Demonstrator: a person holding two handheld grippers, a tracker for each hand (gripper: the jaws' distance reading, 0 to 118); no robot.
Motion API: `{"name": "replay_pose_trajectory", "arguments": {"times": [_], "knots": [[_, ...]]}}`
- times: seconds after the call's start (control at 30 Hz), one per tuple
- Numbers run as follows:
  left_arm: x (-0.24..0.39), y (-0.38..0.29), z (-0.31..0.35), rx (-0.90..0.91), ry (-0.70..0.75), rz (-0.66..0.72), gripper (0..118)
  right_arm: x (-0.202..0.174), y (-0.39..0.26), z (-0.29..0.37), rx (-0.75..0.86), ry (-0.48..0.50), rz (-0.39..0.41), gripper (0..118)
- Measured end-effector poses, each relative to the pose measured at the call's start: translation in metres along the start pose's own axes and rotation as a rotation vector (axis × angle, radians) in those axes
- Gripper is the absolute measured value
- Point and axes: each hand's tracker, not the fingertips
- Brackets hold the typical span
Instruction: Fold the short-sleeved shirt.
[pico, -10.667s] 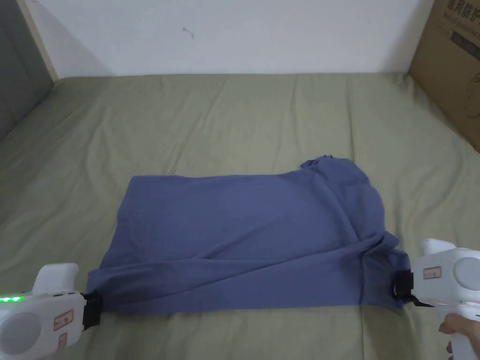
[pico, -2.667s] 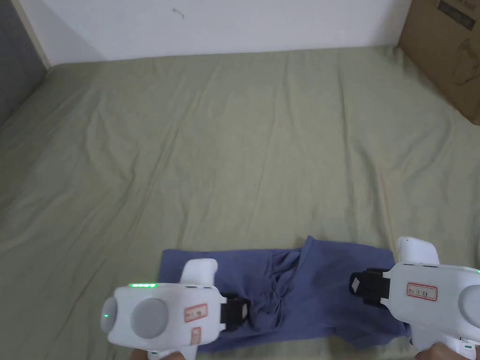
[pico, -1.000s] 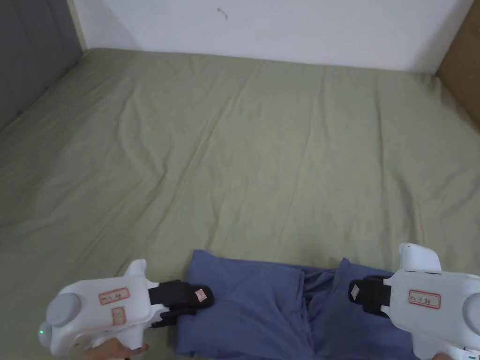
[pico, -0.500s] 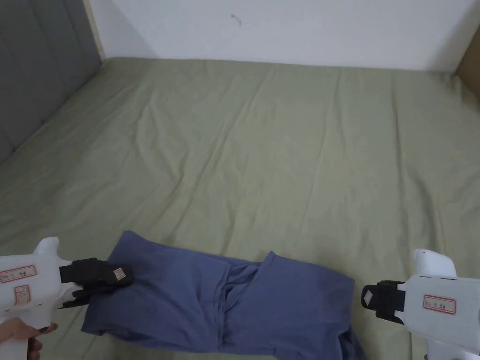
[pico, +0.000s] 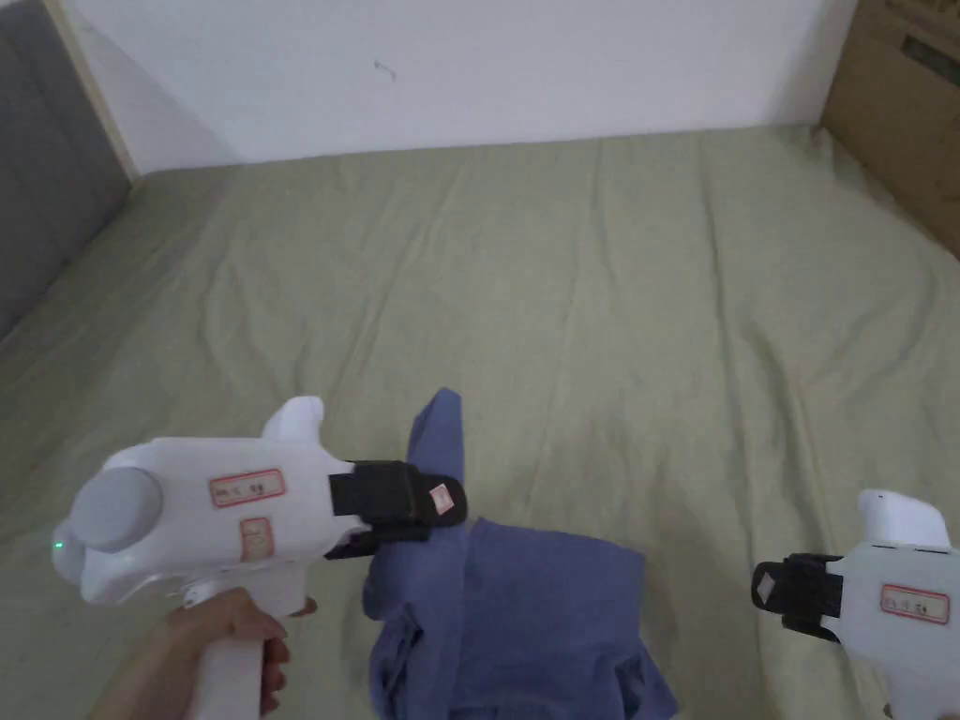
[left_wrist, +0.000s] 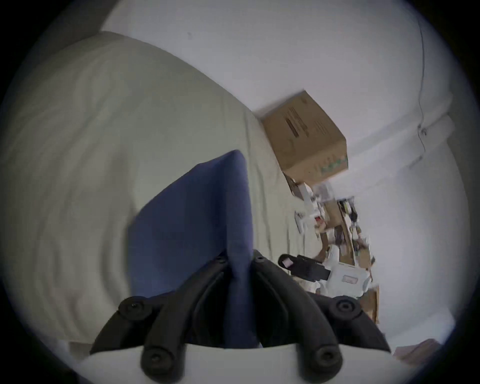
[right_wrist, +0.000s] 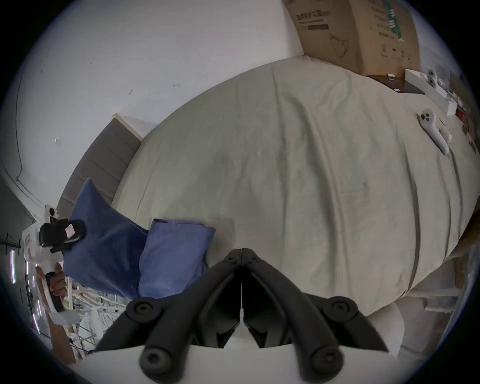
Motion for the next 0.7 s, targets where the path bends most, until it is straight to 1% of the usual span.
{"name": "replay_pose_trajectory", "arguments": {"times": [0.07,0.1,0.13,0.17,0.2,0.23,0.27,0.37,0.4,0.43,0.47,0.5,0.53,0.6,0.63,0.7], "knots": [[0.018,-0.014,-0.039,-0.094,-0.013,-0.057,10,0.012,-0.002,0.005,0.009,-0.005,-0.027,0],[0.024,-0.021,-0.061,-0.141,0.007,-0.073,10,0.019,-0.004,0.007,0.01,-0.009,-0.038,0],[0.029,-0.029,-0.08,-0.189,0.036,-0.108,15,0.025,-0.006,0.009,0.008,-0.014,-0.046,0],[0.032,-0.036,-0.092,-0.211,0.037,-0.12,29,0.03,-0.007,0.01,0.005,-0.021,-0.051,0],[0.019,-0.039,-0.104,-0.228,0.036,-0.132,65,0.034,-0.009,0.012,0.003,-0.034,-0.059,0],[0.02,-0.045,-0.111,-0.243,0.037,-0.119,91,0.038,-0.011,0.014,0.006,-0.041,-0.069,0],[0.018,-0.048,-0.113,-0.243,0.024,-0.102,103,0.041,-0.012,0.016,0.009,-0.038,-0.074,0],[0.008,-0.045,-0.098,-0.236,0.006,-0.029,103,0.044,-0.011,0.02,0.017,-0.026,-0.076,0],[0.003,-0.041,-0.09,-0.211,0.018,-0.006,102,0.043,-0.011,0.021,0.019,-0.026,-0.068,0],[-0.002,-0.037,-0.08,-0.172,0.038,0.012,96,0.042,-0.01,0.021,0.022,-0.028,-0.056,0],[-0.008,-0.033,-0.07,-0.136,0.045,0.027,78,0.041,-0.009,0.021,0.024,-0.031,-0.047,0],[-0.014,-0.029,-0.061,-0.1,0.056,0.032,29,0.039,-0.008,0.021,0.026,-0.036,-0.039,0],[-0.019,-0.027,-0.056,-0.082,0.103,0.03,0,0.038,-0.008,0.021,0.027,-0.038,-0.032,0],[-0.027,-0.031,-0.059,-0.065,0.241,0.001,0,0.037,-0.008,0.019,0.031,-0.035,-0.029,0],[-0.032,-0.036,-0.064,-0.102,0.241,0.012,0,0.037,-0.009,0.017,0.033,-0.025,-0.037,0],[-0.033,-0.051,-0.076,-0.178,0.152,0.058,0,0.037,-0.01,0.014,0.023,-0.005,-0.058,0]]}}
